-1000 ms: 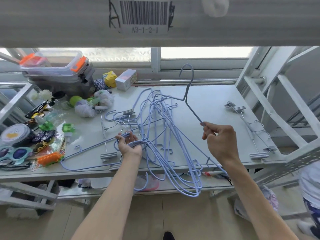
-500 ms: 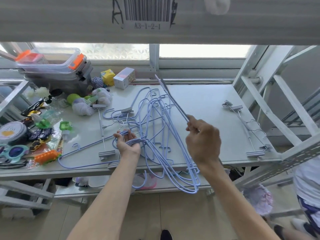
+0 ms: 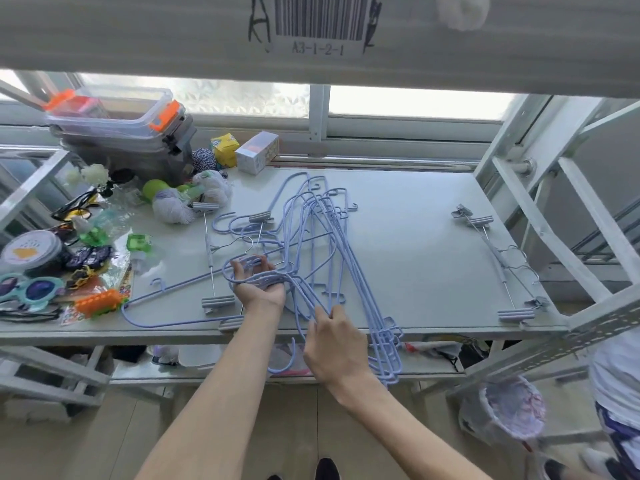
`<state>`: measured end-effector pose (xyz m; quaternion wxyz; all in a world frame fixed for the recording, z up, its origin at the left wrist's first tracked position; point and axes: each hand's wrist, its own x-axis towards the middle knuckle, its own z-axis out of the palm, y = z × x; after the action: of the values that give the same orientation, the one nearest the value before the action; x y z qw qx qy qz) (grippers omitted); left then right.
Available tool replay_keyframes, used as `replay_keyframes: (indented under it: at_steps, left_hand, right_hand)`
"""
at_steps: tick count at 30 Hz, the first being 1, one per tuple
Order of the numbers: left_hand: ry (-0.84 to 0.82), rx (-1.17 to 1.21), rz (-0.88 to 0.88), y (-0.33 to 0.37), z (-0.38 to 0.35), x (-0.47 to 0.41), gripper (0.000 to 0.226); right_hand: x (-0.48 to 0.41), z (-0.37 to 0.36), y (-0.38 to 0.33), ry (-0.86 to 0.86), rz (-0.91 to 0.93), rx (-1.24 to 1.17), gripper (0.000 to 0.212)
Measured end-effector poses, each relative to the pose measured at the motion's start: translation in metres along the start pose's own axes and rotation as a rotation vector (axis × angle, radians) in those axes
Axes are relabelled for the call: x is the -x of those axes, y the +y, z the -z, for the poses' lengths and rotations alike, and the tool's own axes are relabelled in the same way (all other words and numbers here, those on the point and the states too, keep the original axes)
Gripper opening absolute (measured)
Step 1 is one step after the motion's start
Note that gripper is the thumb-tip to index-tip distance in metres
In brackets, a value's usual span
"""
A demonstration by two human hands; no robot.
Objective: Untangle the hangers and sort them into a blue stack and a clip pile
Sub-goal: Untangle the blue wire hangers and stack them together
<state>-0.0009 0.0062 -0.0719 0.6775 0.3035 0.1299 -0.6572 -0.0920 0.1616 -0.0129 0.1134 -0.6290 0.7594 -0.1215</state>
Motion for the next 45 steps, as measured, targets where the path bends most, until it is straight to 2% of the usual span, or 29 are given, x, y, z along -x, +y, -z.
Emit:
replay_keyframes:
  at_steps: [2, 4, 7, 9, 15, 19, 24, 29, 31, 33, 36, 38, 42, 45]
  left_hand:
    - [-0.003, 0.001, 0.017, 0.001, 0.002, -0.001, 0.028]
    - [0.005, 0.000, 0.024, 0.001, 0.001, -0.001, 0.026]
    - [0.022, -0.012, 0.023, 0.002, -0.001, 0.002, 0.025]
    - [0.025, -0.017, 0.025, 0.002, 0.000, 0.003, 0.026]
    - [0.055, -0.046, 0.046, 0.004, 0.002, -0.002, 0.030]
    - [0.056, -0.049, 0.057, 0.005, 0.001, 0.003, 0.028]
    - [0.069, -0.015, 0.089, 0.014, -0.006, 0.010, 0.017]
    - [0.015, 0.007, 0.099, 0.016, -0.013, 0.019, 0.054]
    - [-0.009, -0.025, 0.088, 0.016, -0.017, 0.029, 0.061]
    - [-0.037, -0.067, 0.091, 0.017, -0.021, 0.034, 0.056]
    - [-0.042, -0.162, 0.098, 0.018, -0.024, 0.040, 0.024]
    - [-0.015, -0.207, 0.104, 0.018, -0.025, 0.040, 0.015]
    - [-0.017, -0.232, 0.099, 0.020, -0.031, 0.038, 0.019]
    - [-0.060, -0.232, 0.063, 0.022, -0.037, 0.040, 0.033]
  right_hand:
    - [-0.009, 0.007, 0.002, 0.087, 0.029, 0.011, 0.037]
    - [-0.028, 0.013, 0.006, 0.107, -0.005, 0.036, 0.053]
    - [-0.064, 0.021, 0.022, -0.132, -0.221, 0.005, 0.113]
    - [-0.079, 0.023, 0.030, -0.318, -0.331, -0.067, 0.140]
    - [-0.087, 0.019, 0.035, -0.539, -0.345, -0.181, 0.159]
    - [-0.079, 0.015, 0.028, -0.584, -0.313, -0.140, 0.160]
    - [-0.082, 0.013, 0.024, -0.433, -0.445, -0.104, 0.150]
    - [-0.077, 0.023, 0.024, -0.458, -0.503, -0.093, 0.148]
    - [-0.076, 0.026, 0.022, -0.466, -0.515, -0.099, 0.152]
    - [-0.076, 0.027, 0.021, -0.420, -0.508, -0.097, 0.149]
    - [-0.073, 0.028, 0.021, -0.324, -0.479, -0.103, 0.139]
    - [-0.069, 0.027, 0.021, -0.278, -0.471, -0.131, 0.133]
    - [-0.061, 0.026, 0.018, -0.181, -0.473, -0.213, 0.124]
    - [-0.054, 0.025, 0.017, -0.148, -0.492, -0.279, 0.121]
